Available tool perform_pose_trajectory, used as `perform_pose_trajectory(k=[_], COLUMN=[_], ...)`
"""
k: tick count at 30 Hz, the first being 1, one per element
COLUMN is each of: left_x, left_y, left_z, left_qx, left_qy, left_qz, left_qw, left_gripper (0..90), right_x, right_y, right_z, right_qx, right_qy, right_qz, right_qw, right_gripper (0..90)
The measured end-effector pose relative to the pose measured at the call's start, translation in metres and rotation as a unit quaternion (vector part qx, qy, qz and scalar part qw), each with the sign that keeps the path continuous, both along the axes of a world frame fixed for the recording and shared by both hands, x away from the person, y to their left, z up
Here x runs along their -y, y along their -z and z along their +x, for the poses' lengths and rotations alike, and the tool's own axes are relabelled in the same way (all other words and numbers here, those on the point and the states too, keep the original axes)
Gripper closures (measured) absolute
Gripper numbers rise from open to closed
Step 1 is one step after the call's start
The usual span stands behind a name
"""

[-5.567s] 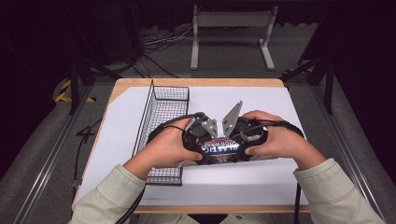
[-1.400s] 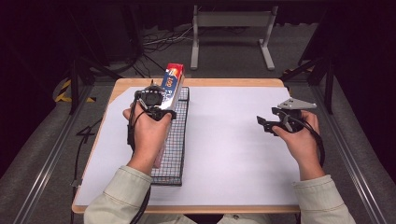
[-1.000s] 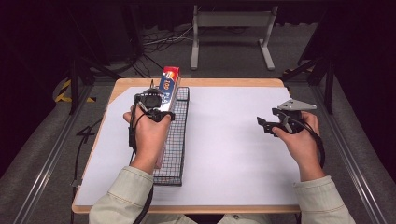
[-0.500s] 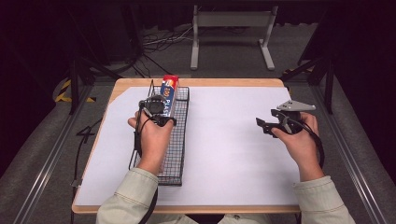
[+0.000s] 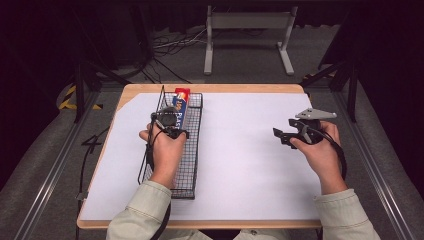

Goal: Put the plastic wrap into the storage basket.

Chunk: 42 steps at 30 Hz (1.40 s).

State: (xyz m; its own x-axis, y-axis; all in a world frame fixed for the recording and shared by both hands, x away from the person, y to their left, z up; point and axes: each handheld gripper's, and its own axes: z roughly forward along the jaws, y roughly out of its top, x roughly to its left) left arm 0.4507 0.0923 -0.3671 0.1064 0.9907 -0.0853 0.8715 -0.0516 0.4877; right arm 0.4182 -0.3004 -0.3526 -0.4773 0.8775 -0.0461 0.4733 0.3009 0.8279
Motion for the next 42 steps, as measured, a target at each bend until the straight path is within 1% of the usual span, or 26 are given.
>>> perform_pose_trajectory(k=[6,8,9,11,16,18,19,21,22,24,27,30,32,33,39,42], left_x=[0.000,-0.001,-0.001,-0.002,-0.004,-0.005,-0.005,-0.005,-0.005,-0.005,-0.006,-0.005,-0.005,-0.004,-0.002,-0.002], left_y=[0.007,0.011,0.012,0.014,0.017,0.020,0.020,0.022,0.023,0.024,0.027,0.028,0.029,0.030,0.031,0.031], left_z=[0.003,0.004,0.003,0.003,0.005,0.006,0.006,0.007,0.008,0.008,0.009,0.010,0.010,0.010,0.010,0.010], left_qx=[-0.013,-0.016,-0.018,-0.019,-0.024,-0.032,-0.032,-0.040,-0.040,-0.039,-0.045,-0.048,-0.050,-0.052,-0.051,-0.061], left_qy=[0.002,-0.004,-0.004,-0.005,-0.008,-0.009,-0.009,-0.008,-0.008,-0.009,-0.013,-0.009,-0.010,-0.009,-0.011,-0.009], left_qz=[0.002,-0.003,0.001,-0.003,-0.001,0.000,0.000,0.002,-0.001,-0.001,-0.002,0.001,-0.002,0.001,-0.005,-0.006], left_qw=[0.9999,0.9999,0.9998,0.9998,0.9997,0.9994,0.9994,0.9992,0.9992,0.9992,0.9989,0.9988,0.9987,0.9986,0.9986,0.9981], left_gripper=[39.3,39.3,39.3,39.2,39.1,39.1,39.1,39.0,39.0,39.0,38.9,38.9,38.8,38.7,38.4,37.9], right_x=[-0.001,-0.001,-0.001,-0.001,0.000,0.000,0.000,-0.001,0.000,0.000,0.000,-0.001,-0.001,-0.001,-0.001,-0.001], right_y=[0.000,0.000,0.000,0.001,0.001,0.001,0.001,0.002,0.002,0.002,0.002,0.002,0.002,0.003,0.003,0.003], right_z=[0.000,0.000,0.000,0.000,0.000,0.000,0.000,0.000,0.000,0.000,0.001,0.000,0.000,0.000,0.000,0.000], right_qx=[-0.001,-0.002,-0.002,-0.003,-0.003,-0.004,-0.004,-0.004,-0.004,-0.005,-0.005,-0.006,-0.005,-0.005,-0.006,-0.006], right_qy=[-0.002,-0.003,-0.003,-0.003,-0.001,-0.002,-0.002,-0.002,-0.003,-0.003,-0.004,-0.003,-0.004,-0.004,-0.005,-0.006], right_qz=[-0.001,0.000,0.000,0.002,0.000,0.000,0.000,0.002,0.000,0.001,0.002,0.003,0.003,0.003,0.001,0.001], right_qw=[1.0000,1.0000,1.0000,1.0000,1.0000,1.0000,1.0000,1.0000,1.0000,1.0000,1.0000,1.0000,1.0000,1.0000,1.0000,1.0000], right_gripper=[30.0,30.0,30.0,30.0,30.0,30.0,30.0,30.0,30.0,30.0,30.0,30.0,30.0,30.0,29.9,30.0])
